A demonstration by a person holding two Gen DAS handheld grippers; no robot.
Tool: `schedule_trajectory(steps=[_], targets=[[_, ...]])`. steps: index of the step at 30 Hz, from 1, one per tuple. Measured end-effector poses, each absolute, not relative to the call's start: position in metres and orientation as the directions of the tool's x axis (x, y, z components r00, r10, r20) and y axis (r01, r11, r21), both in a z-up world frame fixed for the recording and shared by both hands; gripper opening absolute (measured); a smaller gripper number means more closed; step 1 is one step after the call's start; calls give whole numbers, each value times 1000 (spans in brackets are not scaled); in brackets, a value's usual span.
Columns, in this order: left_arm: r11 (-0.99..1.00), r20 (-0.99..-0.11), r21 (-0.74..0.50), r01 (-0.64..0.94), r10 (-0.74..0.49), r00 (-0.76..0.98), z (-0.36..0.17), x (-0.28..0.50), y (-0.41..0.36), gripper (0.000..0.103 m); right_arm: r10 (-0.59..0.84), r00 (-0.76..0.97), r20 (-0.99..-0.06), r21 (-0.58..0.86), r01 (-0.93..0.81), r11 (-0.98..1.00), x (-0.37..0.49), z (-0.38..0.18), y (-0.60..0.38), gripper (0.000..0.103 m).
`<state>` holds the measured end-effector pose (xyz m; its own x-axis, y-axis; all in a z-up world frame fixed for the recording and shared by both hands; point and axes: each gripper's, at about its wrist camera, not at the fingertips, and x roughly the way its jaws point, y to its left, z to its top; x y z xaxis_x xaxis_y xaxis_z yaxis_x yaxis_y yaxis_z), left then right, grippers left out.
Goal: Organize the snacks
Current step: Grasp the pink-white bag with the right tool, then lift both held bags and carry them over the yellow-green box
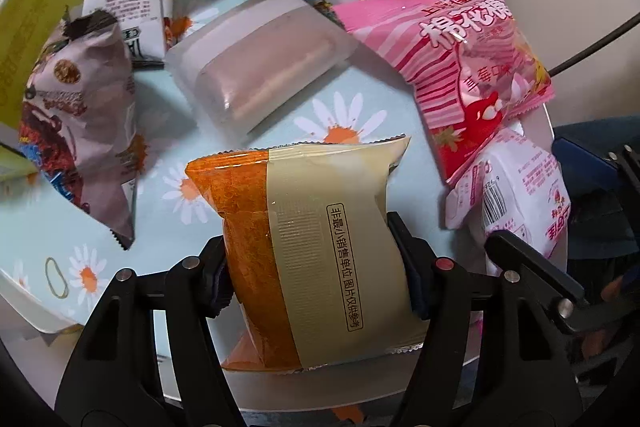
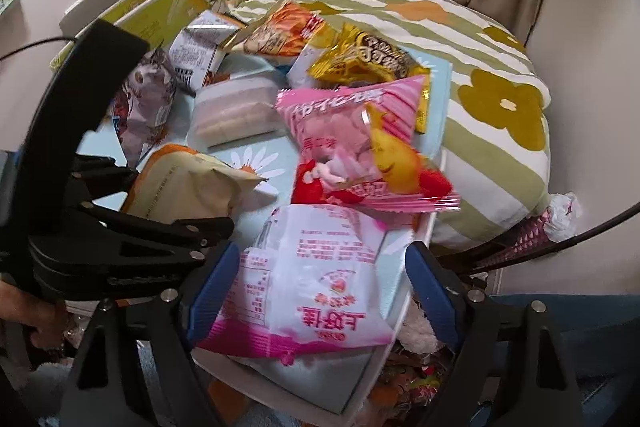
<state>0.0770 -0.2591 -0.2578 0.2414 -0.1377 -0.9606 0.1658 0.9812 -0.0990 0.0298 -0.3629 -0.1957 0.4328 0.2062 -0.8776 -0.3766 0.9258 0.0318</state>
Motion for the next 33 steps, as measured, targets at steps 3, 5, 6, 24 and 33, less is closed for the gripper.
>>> schedule_trajectory(steps=[3,5,6,24,33], targets=[[982,-961,-93,162,-131,243,-258,75,-247,65,211,424,-881,31,-392,919,31,-201,-357,81],[984,-961,-92,155,-129,244,-258,77,-242,65,212,414,-885,33,-399,916,32,-204,-353,81],[984,-961,-90,153,-126,245,-258,77,-240,65,213,407,-888,35,-402,915,33,-206,-352,81],[986,-962,-44,159,-85,259,-247,53,-208,64,233,331,-914,86,-403,911,22,-232,-341,48],[986,-948,-71,149,-113,297,-200,34,-200,64,279,369,-886,122,-395,911,19,-204,-348,42]])
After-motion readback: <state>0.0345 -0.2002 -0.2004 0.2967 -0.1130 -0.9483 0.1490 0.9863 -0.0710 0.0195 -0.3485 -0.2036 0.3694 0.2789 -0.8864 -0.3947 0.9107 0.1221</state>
